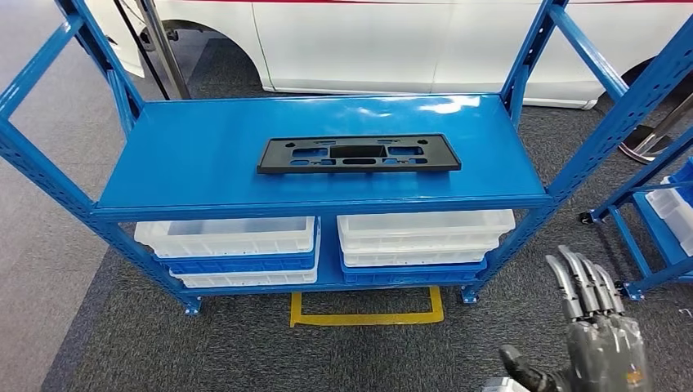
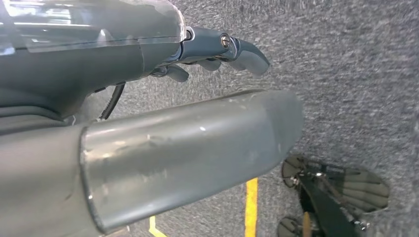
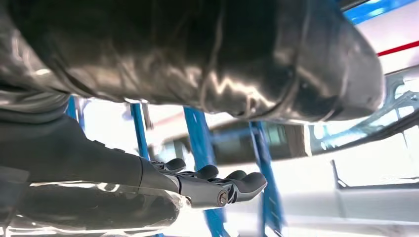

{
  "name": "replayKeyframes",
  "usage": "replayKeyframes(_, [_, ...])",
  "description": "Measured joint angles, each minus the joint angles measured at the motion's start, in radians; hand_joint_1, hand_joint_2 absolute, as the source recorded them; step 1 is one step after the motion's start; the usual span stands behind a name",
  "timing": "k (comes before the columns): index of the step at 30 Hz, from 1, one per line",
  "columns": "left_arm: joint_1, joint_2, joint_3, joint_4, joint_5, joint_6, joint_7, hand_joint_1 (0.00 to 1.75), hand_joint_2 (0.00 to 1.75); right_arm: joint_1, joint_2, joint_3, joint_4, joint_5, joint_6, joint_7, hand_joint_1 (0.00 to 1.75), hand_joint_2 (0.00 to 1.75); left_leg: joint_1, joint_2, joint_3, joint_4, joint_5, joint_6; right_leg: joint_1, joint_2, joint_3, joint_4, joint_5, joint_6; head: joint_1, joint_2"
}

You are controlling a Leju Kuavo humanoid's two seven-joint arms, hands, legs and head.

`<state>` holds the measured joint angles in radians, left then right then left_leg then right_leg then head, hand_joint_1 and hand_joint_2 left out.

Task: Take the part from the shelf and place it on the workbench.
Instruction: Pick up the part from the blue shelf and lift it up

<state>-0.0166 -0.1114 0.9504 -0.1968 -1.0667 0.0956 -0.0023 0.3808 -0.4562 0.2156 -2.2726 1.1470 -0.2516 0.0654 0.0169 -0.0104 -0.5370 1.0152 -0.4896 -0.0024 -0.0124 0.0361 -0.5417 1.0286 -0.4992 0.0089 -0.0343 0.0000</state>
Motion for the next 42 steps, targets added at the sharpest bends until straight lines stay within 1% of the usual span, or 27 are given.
replayKeyframes(2, [0.000, 0.000, -0.003, 0.000, -0.007, -0.006, 0.002, 0.00, 0.00, -0.037, -0.028, 0.076, 0.020, 0.110, -0.002, 0.043, 0.00, 0.00, 0.000, 0.000, 0.001, 0.000, 0.000, 0.000, 0.000, 0.000, 0.000, 0.000, 0.000, 0.000, 0.000, 0.000])
replayKeyframes(4, [0.000, 0.000, -0.006, 0.000, -0.013, -0.012, 0.004, 0.00, 0.00, -0.069, -0.050, 0.145, 0.045, 0.161, -0.002, 0.061, 0.00, 0.00, 0.000, -0.001, 0.001, 0.000, 0.000, 0.000, 0.000, 0.000, 0.000, 0.000, 0.000, 0.000, 0.000, 0.000])
replayKeyframes(7, [0.000, 0.000, -0.012, 0.000, -0.019, -0.016, 0.007, 0.00, 0.00, -0.101, -0.073, 0.219, 0.074, 0.178, -0.002, 0.068, 0.00, 0.00, 0.000, -0.001, 0.001, 0.000, 0.000, 0.000, 0.000, -0.001, 0.000, 0.000, 0.000, 0.000, 0.000, 0.000])
replayKeyframes(12, [0.000, 0.000, -0.018, 0.000, -0.026, -0.023, 0.010, 0.00, 0.00, -0.140, -0.100, 0.286, 0.107, 0.181, -0.001, 0.078, 0.00, 0.00, 0.000, -0.001, 0.001, 0.000, 0.000, -0.001, 0.000, -0.001, -0.001, 0.000, 0.000, 0.000, 0.000, 0.000])
replayKeyframes(20, [0.001, 0.000, -0.021, 0.002, -0.032, -0.041, 0.021, 0.00, 0.00, -0.161, -0.115, 0.322, 0.133, 0.175, -0.002, 0.086, 0.00, 0.00, 0.000, -0.001, 0.001, 0.000, 0.000, -0.001, 0.000, -0.001, -0.001, 0.000, 0.000, 0.000, 0.000, 0.000])
replayKeyframes(34, [0.001, 0.000, -0.038, 0.003, -0.054, -0.064, 0.029, 0.00, 0.00, -0.171, -0.118, 0.348, 0.141, 0.172, -0.014, 0.091, 0.00, 0.00, 0.000, -0.001, 0.000, 0.001, 0.000, -0.001, 0.000, -0.001, -0.001, 0.000, 0.000, 0.000, 0.000, 0.000])
replayKeyframes(39, [0.001, 0.001, -0.044, 0.003, -0.059, -0.067, 0.029, 0.00, 0.00, -0.173, -0.118, 0.355, 0.141, 0.172, -0.018, 0.091, 0.00, 0.00, -0.002, -0.002, 0.000, 0.002, 0.000, 0.000, -0.003, -0.001, -0.001, 0.000, 0.000, 0.000, 0.000, 0.000])
replayKeyframes(42, [0.002, 0.002, -0.045, 0.003, -0.064, -0.070, 0.028, 0.00, 0.00, -0.175, -0.118, 0.359, 0.145, 0.172, -0.020, 0.091, 0.00, 0.00, -0.005, -0.002, 0.000, 0.004, -0.001, 0.002, -0.007, -0.001, -0.001, -0.001, 0.001, 0.001, 0.000, 0.000])
